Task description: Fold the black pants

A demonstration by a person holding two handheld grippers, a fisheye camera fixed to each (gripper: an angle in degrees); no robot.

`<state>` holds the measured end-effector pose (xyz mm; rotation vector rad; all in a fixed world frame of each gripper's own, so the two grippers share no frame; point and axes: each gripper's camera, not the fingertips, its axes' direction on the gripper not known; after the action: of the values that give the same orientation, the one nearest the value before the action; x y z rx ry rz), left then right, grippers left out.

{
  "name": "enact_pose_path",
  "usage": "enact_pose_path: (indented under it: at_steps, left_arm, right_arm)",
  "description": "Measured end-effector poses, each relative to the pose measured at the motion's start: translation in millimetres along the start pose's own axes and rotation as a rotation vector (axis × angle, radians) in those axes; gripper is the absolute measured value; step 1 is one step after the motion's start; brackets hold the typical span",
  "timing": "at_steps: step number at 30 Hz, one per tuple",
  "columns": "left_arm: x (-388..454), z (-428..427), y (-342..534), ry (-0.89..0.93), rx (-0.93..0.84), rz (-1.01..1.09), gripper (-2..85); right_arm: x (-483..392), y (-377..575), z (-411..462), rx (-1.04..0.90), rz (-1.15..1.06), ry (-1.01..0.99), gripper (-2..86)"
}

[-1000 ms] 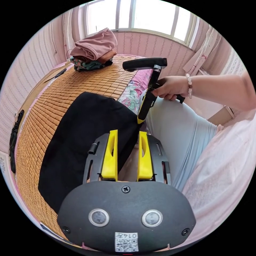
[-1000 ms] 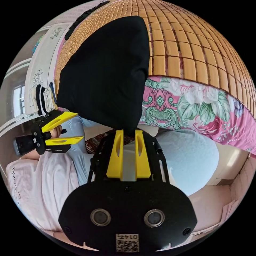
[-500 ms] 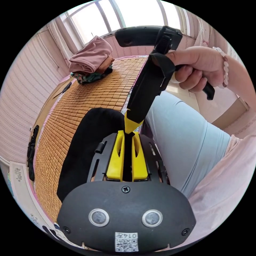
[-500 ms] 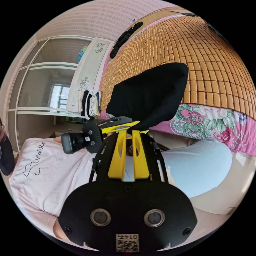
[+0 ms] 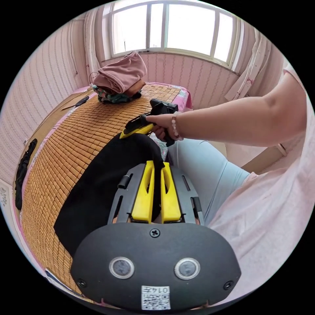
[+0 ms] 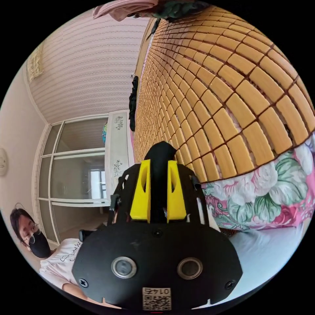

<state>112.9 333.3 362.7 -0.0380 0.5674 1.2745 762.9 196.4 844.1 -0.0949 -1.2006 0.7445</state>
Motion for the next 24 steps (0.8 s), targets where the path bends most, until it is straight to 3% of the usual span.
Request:
enact_pose_path:
  at_steps: [2,6,11,15,20,24]
  left_arm:
    - [-5,-9,3,-0.023,0.015,-0.007,0.0]
    - [-20,-30,-3,0.061,0.123,-0.017,-0.2]
    - [-27,-42,-31,0.153,0.269,0.028,-0.1]
    - [-54,-41,-29,0.244,0.335,-0.083,0.1]
    - [-97,-58,15,0.211,0.365,-0.258,0.8]
    - [-146,-73,76,0.036,0.303,-0.516,4.2]
  right_arm:
    - [1,-2,-4,-0.001,-0.012,-0.095,3.1]
    - [-36,4,-37,0.016,-0.17,0.005,1.8]
    - [-81,27,-112,0.182,-0.303,0.057,1.7]
    - [-105,44,-143,0.218,-0.336,0.177,2.0]
    - [-134,36,-86,0.08,-0.391,0.234,3.0]
    - [-153,19,16,-0.041,-0.458,0.217,6.7]
